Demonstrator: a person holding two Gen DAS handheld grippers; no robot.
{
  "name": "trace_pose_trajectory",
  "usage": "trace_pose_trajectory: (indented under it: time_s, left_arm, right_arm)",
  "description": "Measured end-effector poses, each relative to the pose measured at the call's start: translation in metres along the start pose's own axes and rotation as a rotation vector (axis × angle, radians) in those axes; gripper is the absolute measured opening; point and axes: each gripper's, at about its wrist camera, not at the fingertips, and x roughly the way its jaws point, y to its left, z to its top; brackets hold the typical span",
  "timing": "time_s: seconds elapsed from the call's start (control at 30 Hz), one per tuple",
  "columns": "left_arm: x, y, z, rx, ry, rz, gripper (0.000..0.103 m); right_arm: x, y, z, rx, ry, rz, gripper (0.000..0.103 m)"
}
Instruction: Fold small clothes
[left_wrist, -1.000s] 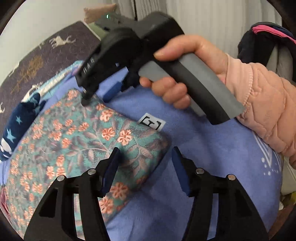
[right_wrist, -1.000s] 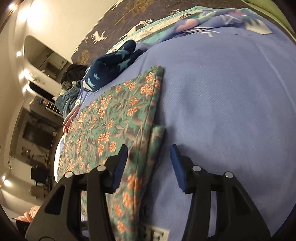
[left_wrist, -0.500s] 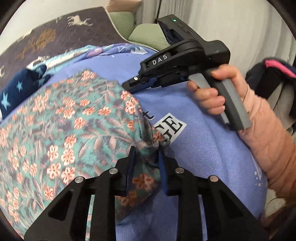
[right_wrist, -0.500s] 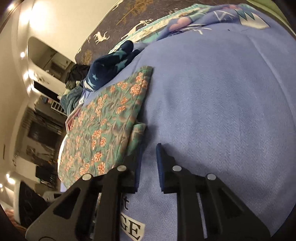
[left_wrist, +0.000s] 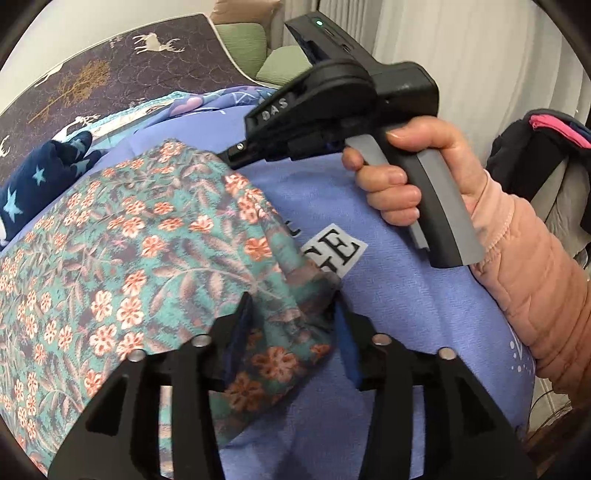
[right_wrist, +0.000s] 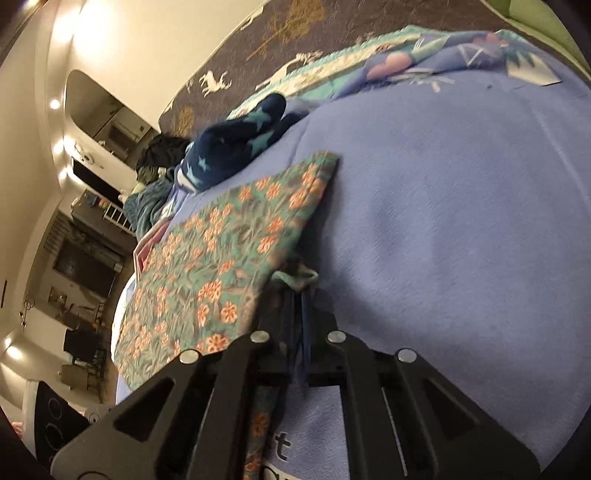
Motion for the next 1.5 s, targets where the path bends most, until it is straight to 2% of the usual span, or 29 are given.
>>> trace_pose_trajectory:
  time_s: [0.1,0.13,0.17,0.2,0.23,0.27,0.3,0.33,0.37,0.4,0.53,0.6,0.63,0.73,0.83,0.87,0.9,0.93,0.97,1.03,1.07,1.1,1.13,1.17,1.2,1.27,1.37,1.43,1.5]
  left_arm:
    - [0.005,-0.009,0.003,0.037,0.004,-0.001,0.05]
    - [0.005,-0.012,0.003,0.047,0.005,-0.002,0.05]
    - [0.005,-0.015,0.003,0.057,0.005,-0.003,0.05]
    - [0.007,-0.016,0.003,0.064,0.008,0.002,0.05]
    - [0.009,-0.016,0.003,0.066,0.018,0.007,0.05]
    - [0.011,-0.015,0.003,0.065,0.021,0.013,0.041]
    - [0.012,-0.013,0.004,0.064,0.021,0.036,0.026]
    - [0.013,-0.011,0.005,0.06,0.02,0.033,0.022]
    - [0.012,-0.008,0.007,0.047,0.017,0.016,0.014]
    - [0.009,-0.004,0.008,0.029,0.004,0.0,0.012]
    - [0.007,-0.008,0.011,0.053,-0.004,-0.001,0.011]
    - [0.016,-0.011,0.009,0.072,0.017,0.022,0.012]
    - [0.017,-0.013,0.008,0.081,0.014,0.033,0.012]
    - [0.016,-0.015,0.008,0.084,0.009,0.039,0.013]
    - [0.015,-0.016,0.008,0.081,0.009,0.042,0.014]
    - [0.014,-0.017,0.007,0.08,0.008,0.043,0.015]
    - [0.014,-0.019,0.006,0.08,0.007,0.046,0.017]
    - [0.013,-0.02,0.006,0.078,0.005,0.046,0.018]
    - [0.013,-0.02,0.006,0.076,0.003,0.044,0.019]
    - [0.013,-0.02,0.006,0.076,0.001,0.042,0.019]
    - [0.012,-0.022,0.006,0.078,-0.002,0.037,0.016]
    - [0.011,-0.023,0.007,0.079,-0.01,0.021,0.008]
    - [0.008,-0.022,0.009,0.065,-0.016,-0.011,0.008]
    - [0.007,-0.019,0.01,0.045,-0.017,-0.034,0.008]
    - [0.005,-0.013,0.011,0.014,-0.022,-0.058,0.008]
    - [0.009,-0.006,0.01,-0.014,-0.007,-0.097,0.007]
    - [0.017,-0.006,0.006,-0.008,0.009,-0.105,0.008]
    - [0.01,-0.005,0.005,-0.012,-0.002,-0.121,0.013]
    - [-0.001,-0.004,0.0,-0.032,0.002,-0.159,0.032]
  right_arm:
    - [-0.004,0.0,-0.002,-0.014,0.007,-0.01,0.01]
    - [-0.004,0.001,-0.004,-0.023,0.011,-0.015,0.015]
    - [-0.004,0.003,-0.005,-0.034,0.013,-0.026,0.03]
    - [-0.003,0.006,-0.007,-0.056,0.018,-0.042,0.036]
    - [0.0,0.009,-0.008,-0.078,0.027,-0.056,0.036]
    - [0.004,0.012,-0.009,-0.101,0.039,-0.073,0.036]
    - [0.009,0.015,-0.009,-0.117,0.043,-0.089,0.032]
    - [0.014,0.017,-0.008,-0.127,0.04,-0.107,0.022]
    - [0.016,0.016,-0.007,-0.119,0.038,-0.116,0.003]
    - [0.014,0.014,-0.005,-0.099,0.019,-0.116,0.003]
    - [-0.007,0.006,0.004,-0.068,-0.075,-0.131,0.001]
    - [0.001,-0.01,0.006,-0.055,-0.061,-0.229,0.0]
    - [0.007,-0.018,0.004,-0.035,-0.045,-0.23,0.0]
    - [-0.005,-0.027,0.006,0.026,-0.066,-0.15,0.0]
    - [-0.015,-0.021,0.0,0.017,-0.063,-0.092,0.007]
    - [-0.017,-0.015,-0.003,0.002,-0.05,-0.065,0.017]
    - [-0.019,-0.011,-0.006,-0.009,-0.044,-0.048,0.045]
    - [-0.019,-0.004,-0.009,-0.03,-0.027,-0.033,0.06]
    - [-0.016,0.001,-0.01,-0.051,-0.003,-0.02,0.07]
    - [-0.011,0.008,-0.011,-0.069,0.023,-0.007,0.07]
    - [-0.001,0.013,-0.012,-0.077,0.05,-0.005,0.061]
    - [0.009,0.017,-0.012,-0.078,0.055,-0.046,0.021]
    - [0.015,0.021,-0.013,-0.086,0.047,-0.118,0.011]
    - [0.017,0.021,-0.011,-0.073,0.05,-0.114,0.008]
    - [0.011,0.02,-0.009,-0.031,0.023,-0.082,0.007]
    - [-0.005,0.029,-0.006,-0.065,-0.033,-0.054,0.007]
    - [0.014,0.03,-0.012,-0.138,0.036,-0.181,0.012]
    - [0.02,0.021,-0.018,-0.107,0.028,-0.166,0.014]
    - [0.006,0.02,-0.016,-0.057,0.008,-0.183,0.042]
